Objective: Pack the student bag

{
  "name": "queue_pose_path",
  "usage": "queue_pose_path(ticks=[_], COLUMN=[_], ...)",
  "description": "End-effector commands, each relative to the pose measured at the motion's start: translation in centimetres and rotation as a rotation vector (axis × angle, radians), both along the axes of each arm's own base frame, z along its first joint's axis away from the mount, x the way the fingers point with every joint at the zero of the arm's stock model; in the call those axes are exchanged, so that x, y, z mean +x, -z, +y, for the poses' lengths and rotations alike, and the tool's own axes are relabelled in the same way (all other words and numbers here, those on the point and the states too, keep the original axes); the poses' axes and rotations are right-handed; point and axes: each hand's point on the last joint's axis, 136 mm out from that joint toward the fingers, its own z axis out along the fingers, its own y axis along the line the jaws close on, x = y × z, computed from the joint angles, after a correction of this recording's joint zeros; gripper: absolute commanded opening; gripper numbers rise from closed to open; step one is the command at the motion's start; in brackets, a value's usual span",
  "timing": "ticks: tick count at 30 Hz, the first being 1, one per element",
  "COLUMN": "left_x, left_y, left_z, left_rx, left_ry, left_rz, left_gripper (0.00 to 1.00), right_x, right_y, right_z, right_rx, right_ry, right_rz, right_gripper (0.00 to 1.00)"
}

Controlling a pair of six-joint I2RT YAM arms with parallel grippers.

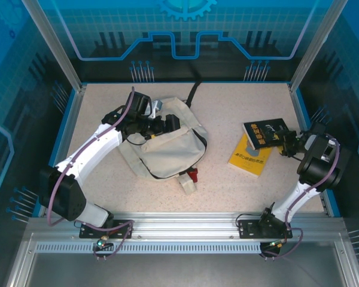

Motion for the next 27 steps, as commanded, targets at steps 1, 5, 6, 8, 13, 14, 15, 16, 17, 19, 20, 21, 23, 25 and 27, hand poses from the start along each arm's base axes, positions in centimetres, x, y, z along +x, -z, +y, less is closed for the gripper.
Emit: queue_pose_path(ticks=[1,5,6,8,13,14,15,16,17,19,20,21,23,25,27], left_x=[-0.3,-0.1,-0.1,-0.1,-0.3,-0.3,-0.3,-0.3,-0.3,-0.2,-0.2,-0.1,0.0,0.2,0.6], left_y=[-0.9,-1.2,-1.4,-1.3,-1.1,-1.1,-1.1,-1.1,-1.1,-1.2,-1.2,-1.3,-1.3,-1.3,-0.9], left_z=[-0.4,-0.4,-0.5,-0.5,-0.5,-0.6,-0.6,-0.7,-0.8,-1.2,-1.5,-1.8,-2.6,-3.5,-4.7], left_rx=[-0.018,-0.013,-0.015,-0.016,-0.022,-0.027,-0.032,-0.039,-0.05,-0.08,-0.101,-0.127,-0.186,-0.254,-0.334], left_ry=[0.012,0.014,0.015,0.012,0.007,0.008,0.008,0.006,0.006,0.005,0.0,-0.001,-0.01,-0.034,-0.074], left_rz=[-0.005,-0.009,-0.012,-0.009,0.002,0.003,0.006,0.009,0.012,0.019,0.027,0.034,0.057,0.09,0.132], left_gripper=[0.99,0.99,0.99,0.99,0.99,0.99,0.99,0.99,0.99,0.99,0.99,0.99,0.99,0.99,0.99], right_x=[1.0,1.3,1.4,1.6,1.7,1.7,1.7,1.7,1.7,1.7,1.1,0.8,0.5,0.2,-0.2], right_y=[0.5,0.7,0.6,0.3,-1.6,-2.2,-2.9,-3.6,-4.3,-6.1,-6.4,-7.1,-8.7,-10.0,-11.1], right_z=[-0.1,-0.2,-0.3,-0.6,-1.2,-1.3,-1.2,-1.0,-0.7,-0.2,0.5,1.0,2.1,3.5,5.2], right_rx=[0.022,0.028,0.024,0.009,-0.049,-0.061,-0.07,-0.077,-0.081,-0.095,-0.092,-0.088,-0.071,-0.045,-0.01], right_ry=[0.011,0.044,0.051,0.063,0.086,0.086,0.082,0.074,0.064,0.046,0.041,0.035,0.017,0.003,-0.005], right_rz=[-0.059,-0.087,-0.096,-0.111,-0.15,-0.163,-0.18,-0.197,-0.211,-0.243,-0.244,-0.253,-0.282,-0.303,-0.315], right_gripper=[0.56,0.56,0.55,0.46,0.25,0.24,0.21,0.19,0.18,0.16,0.15,0.14,0.13,0.11,0.11])
